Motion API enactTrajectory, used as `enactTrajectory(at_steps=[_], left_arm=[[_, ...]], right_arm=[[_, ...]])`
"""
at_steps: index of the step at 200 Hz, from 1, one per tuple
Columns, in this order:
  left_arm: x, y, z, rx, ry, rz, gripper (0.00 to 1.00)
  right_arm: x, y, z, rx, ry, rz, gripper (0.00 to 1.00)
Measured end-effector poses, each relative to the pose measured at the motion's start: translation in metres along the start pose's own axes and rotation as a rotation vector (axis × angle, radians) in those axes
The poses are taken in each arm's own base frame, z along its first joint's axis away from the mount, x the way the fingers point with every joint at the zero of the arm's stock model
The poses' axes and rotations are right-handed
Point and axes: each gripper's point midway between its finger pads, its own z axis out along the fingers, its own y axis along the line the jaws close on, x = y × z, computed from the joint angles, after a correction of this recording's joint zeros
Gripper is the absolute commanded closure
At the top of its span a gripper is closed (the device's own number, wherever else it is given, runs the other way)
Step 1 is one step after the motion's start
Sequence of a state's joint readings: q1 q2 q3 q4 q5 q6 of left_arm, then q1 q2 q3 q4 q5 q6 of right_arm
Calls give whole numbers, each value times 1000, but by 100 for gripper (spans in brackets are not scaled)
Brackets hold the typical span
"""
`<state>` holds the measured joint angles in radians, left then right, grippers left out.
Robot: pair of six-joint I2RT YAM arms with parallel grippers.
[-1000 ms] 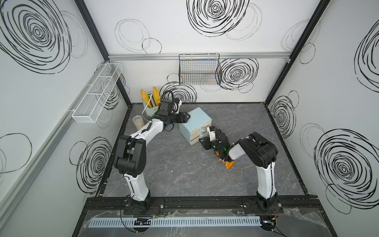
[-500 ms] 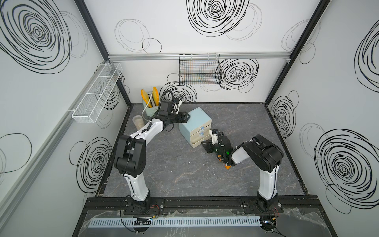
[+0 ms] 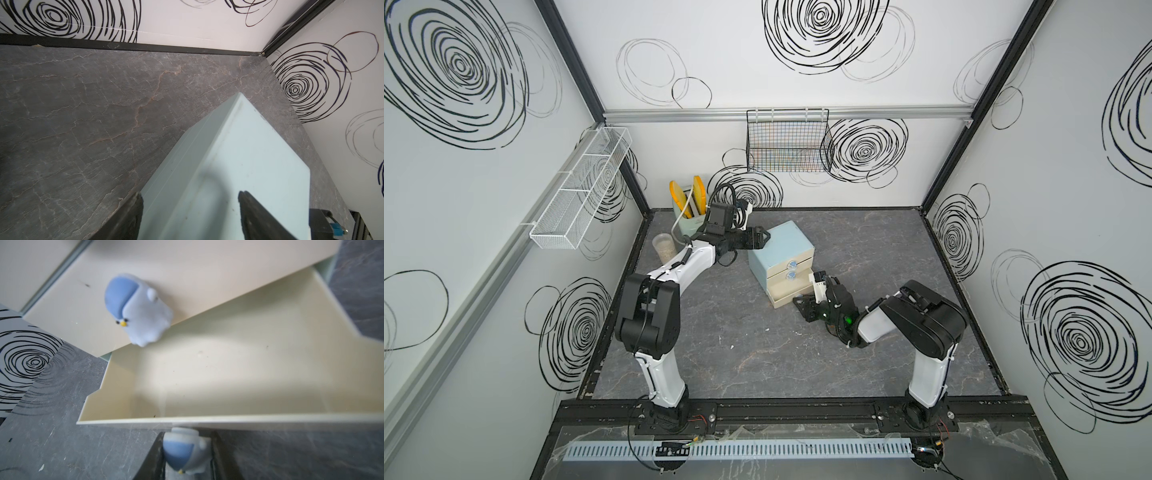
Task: Place the cookies into the drawer by color
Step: Open the drawer in the storage box.
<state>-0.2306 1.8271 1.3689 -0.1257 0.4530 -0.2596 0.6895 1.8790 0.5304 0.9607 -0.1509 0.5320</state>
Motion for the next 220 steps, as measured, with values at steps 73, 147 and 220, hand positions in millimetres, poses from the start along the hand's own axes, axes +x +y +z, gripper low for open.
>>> enactTrajectory(at_steps=[73,147,220], left_arm=[[0,0,0,0,0,-1,23],[1,0,0,-1,2,-6,14],[-16,-9,-31,-47,-54,7,2]], right_arm=[[11,0,-13,9,26,0,84],[14,2,-18,8,36,2,42],[7,12,-42,16,59,-8,25]])
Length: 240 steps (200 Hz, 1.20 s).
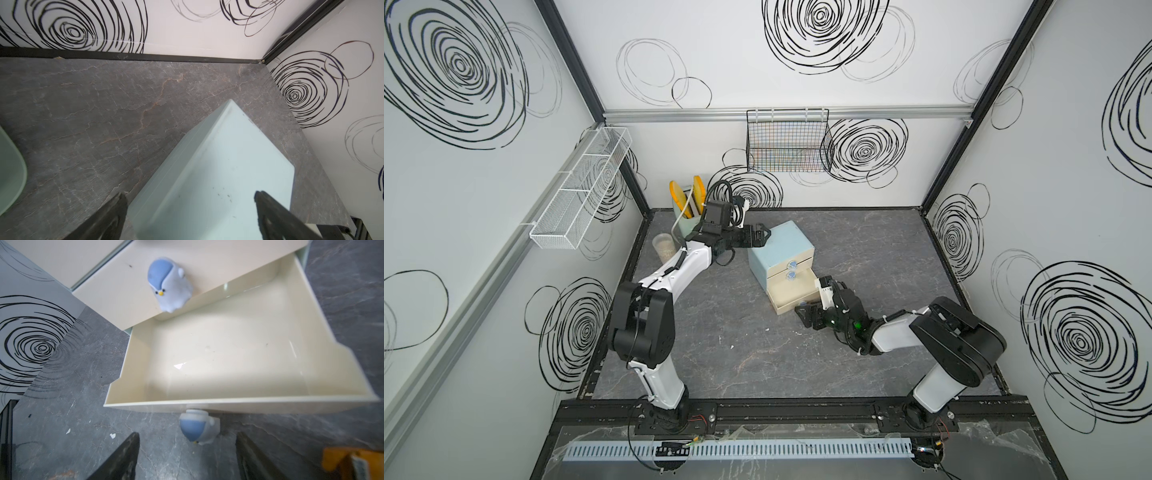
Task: Place the cookies into the drawer by color
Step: Open the drawer in the storage box, then move the cookie to the center of the board.
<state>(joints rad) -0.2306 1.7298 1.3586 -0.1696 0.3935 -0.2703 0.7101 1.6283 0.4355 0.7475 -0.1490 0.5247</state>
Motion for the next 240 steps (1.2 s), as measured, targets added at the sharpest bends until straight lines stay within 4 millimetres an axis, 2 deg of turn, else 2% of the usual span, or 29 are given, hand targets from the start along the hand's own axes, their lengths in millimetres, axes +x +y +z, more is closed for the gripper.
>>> enactTrajectory(at_steps=[33,55,102,133,155,181,207,240], left_arm=[[-16,-4,-32,-59,-68,18,2],[-14,-4,-54,-104,-94,22,2],[12,-8,-105,-167,-113,23,1],[43,-19,-131,-168,-119,38,4],[72,-32,-135,-140,-89,51,5],[103,-43,-133,-113,-38,63,5],[118,-49,-130,-96,-10,63,5],[133,-62,-123,-63,20,76,6]], right_arm=[[-3,1,-18,30,10,-13,24],[-5,-1,-35,58,6,-14,24],[-3,-15,-76,151,-26,23,27],[-12,-36,-101,233,-94,87,28],[-13,-60,-109,297,-101,147,29],[-3,-80,-108,335,-53,187,28],[14,-85,-100,340,42,173,28],[18,-82,-90,318,109,131,33]])
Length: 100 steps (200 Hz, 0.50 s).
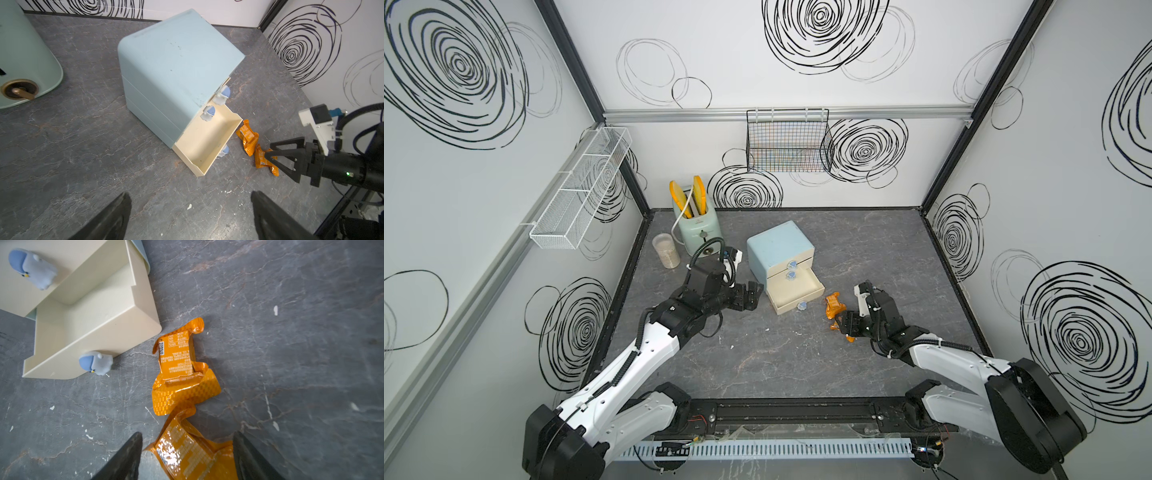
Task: Place the cookies into the drawer by color
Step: Move the cookie to the center of the board.
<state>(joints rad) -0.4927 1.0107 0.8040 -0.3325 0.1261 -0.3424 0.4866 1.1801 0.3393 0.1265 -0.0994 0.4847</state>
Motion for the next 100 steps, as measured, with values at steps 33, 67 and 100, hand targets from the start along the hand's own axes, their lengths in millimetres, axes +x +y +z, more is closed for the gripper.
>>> enactTrajectory(at_steps=[33,67,100], left_arm=[[13,-13,8,31,30,22,6],[30,-26,15,66,68,52,7],[49,-41,18,104,104,91,7]], right_arm=[[11,8,6,-51,66,-45,37],[25,24,7,-127,124,-97,38],[39,43,6,-204,170,-159,38]])
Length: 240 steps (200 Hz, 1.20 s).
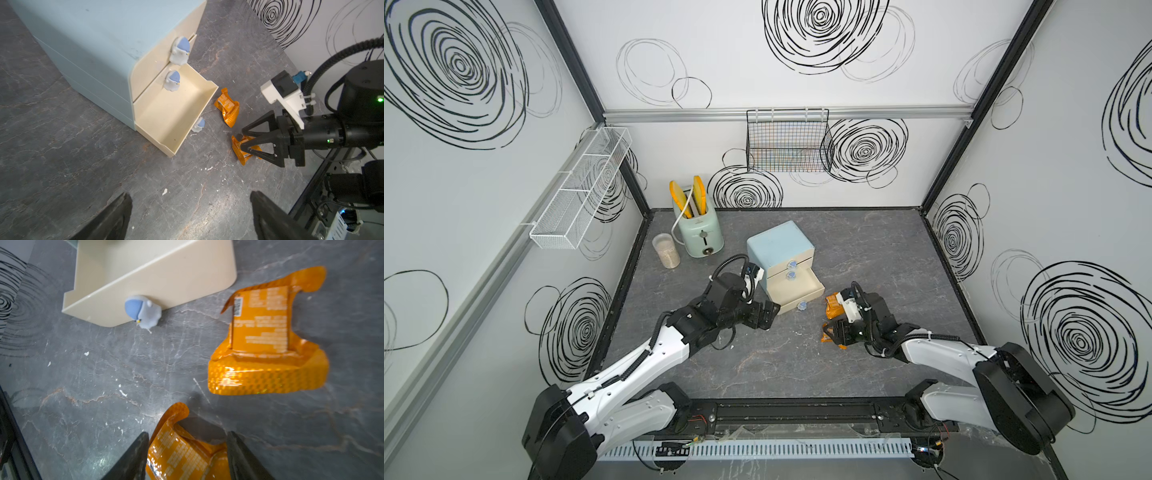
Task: Place the cookies into the drawer by color
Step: Move the cookie to the center of the board, then pick up the cookie at the center of the board.
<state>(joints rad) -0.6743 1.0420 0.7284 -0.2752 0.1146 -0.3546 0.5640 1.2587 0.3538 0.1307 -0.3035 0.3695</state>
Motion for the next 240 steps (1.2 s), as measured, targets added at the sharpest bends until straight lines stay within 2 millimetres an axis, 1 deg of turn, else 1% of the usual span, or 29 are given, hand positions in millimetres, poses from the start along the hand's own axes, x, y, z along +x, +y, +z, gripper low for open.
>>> enactTrajectory(at_steps=[35,60,76,101,113,127,142,154,169,184,204,240], left_arm=[[25,-19,10,53,43,30,10],[48,-34,20,89,91,38,18],[62,-43,28,106,123,46,25],[80,-58,40,139,163,49,39],[85,-67,45,160,173,44,45],[90,-76,52,184,184,39,52],[96,-85,60,211,196,27,57],[100,-90,67,227,205,13,62],[105,-93,76,238,216,-9,64],[109,-94,83,241,226,-26,66],[115,-94,93,241,240,-45,70],[127,-88,106,219,272,-63,69]], right_arm=[[5,23,9,-78,45,-52,38],[4,38,12,-111,50,-85,35],[-1,41,8,-113,28,-91,34],[-19,43,-5,-94,-55,-85,34],[-26,41,-12,-75,-92,-63,35],[-30,36,-18,-54,-116,-32,36],[-28,25,-22,-31,-123,20,39],[-23,15,-25,-12,-115,65,40],[-14,4,-26,5,-94,116,41],[-6,-3,-26,16,-71,148,41],[3,-7,-25,18,-44,174,42],[13,-9,-22,15,-5,194,42]])
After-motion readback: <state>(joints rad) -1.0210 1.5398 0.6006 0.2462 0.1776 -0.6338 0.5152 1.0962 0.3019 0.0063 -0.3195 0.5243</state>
